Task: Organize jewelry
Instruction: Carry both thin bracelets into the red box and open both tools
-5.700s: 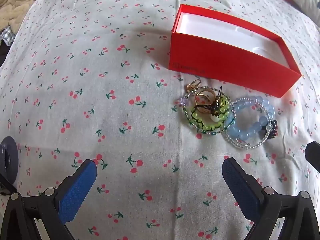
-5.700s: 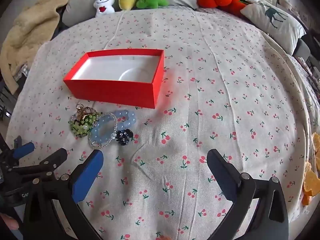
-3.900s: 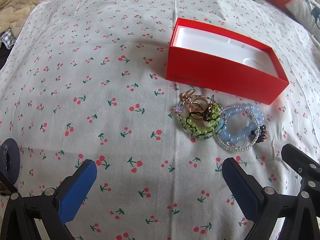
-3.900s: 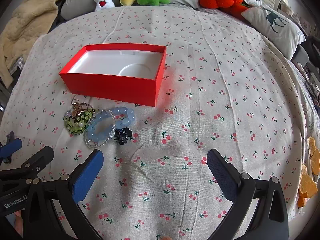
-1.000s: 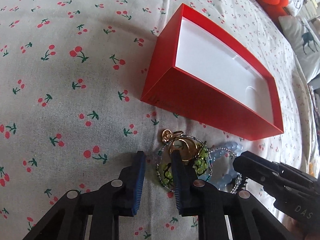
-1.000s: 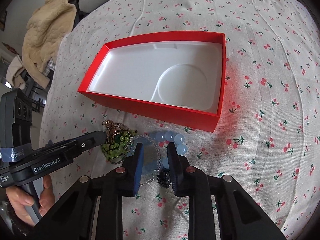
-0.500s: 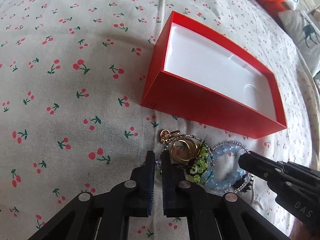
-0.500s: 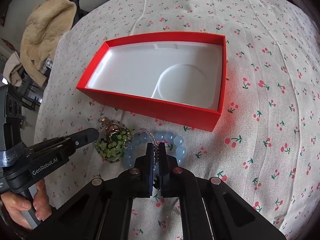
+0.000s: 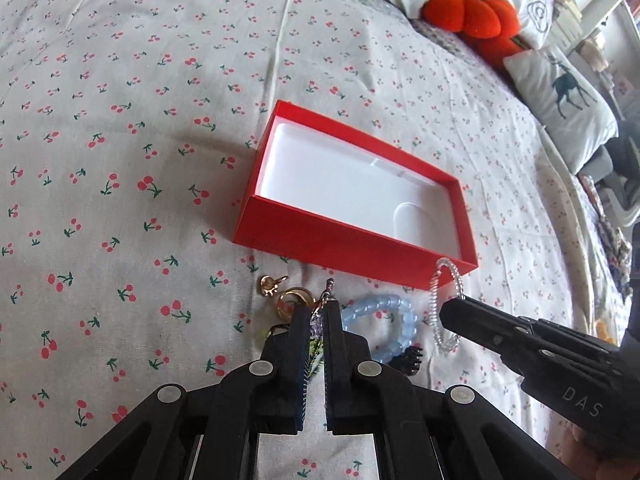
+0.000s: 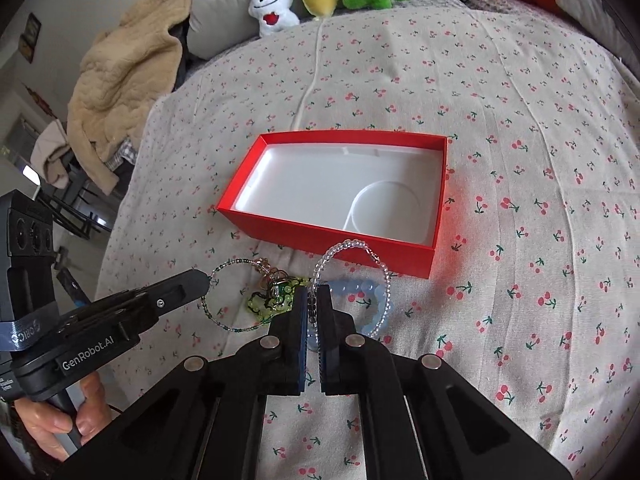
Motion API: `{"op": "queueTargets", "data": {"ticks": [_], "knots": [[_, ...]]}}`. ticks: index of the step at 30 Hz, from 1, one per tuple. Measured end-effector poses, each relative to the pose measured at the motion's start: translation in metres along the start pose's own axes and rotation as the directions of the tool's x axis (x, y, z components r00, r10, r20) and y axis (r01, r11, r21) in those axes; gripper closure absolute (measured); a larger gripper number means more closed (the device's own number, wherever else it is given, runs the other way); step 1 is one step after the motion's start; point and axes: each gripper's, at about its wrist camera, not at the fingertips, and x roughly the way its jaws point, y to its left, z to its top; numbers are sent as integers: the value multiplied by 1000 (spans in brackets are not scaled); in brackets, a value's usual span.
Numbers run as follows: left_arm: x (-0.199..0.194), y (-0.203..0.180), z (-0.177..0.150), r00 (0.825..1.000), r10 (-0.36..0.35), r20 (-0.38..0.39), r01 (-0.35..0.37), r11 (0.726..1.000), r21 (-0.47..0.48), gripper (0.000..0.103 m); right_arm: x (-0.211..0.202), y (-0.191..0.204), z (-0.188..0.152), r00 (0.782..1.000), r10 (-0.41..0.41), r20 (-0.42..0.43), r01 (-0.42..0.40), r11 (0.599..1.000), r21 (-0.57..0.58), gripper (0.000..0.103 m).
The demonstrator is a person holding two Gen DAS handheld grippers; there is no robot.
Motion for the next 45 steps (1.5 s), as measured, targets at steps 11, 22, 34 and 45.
{"op": "queueTargets", "data": {"ticks": [11,22,34,45], "knots": [[-27,-25,23,990,-75,116,72,997,30,103,-24,6,15,995,16,99,-21,999,45,99],[6,-20,60,977,-128,172,130,991,-5,103,-18,0,54,982,-63,180,43,993,112,99],[50,5,67,990,56,131,-50,998,-48,102,25,-17,77,984,-106,146,82,983,163,99],[50,1,65,978,148,146,-148,989,-10,102,35,-45,65,972,-222,72,209,966,154,97]]}}
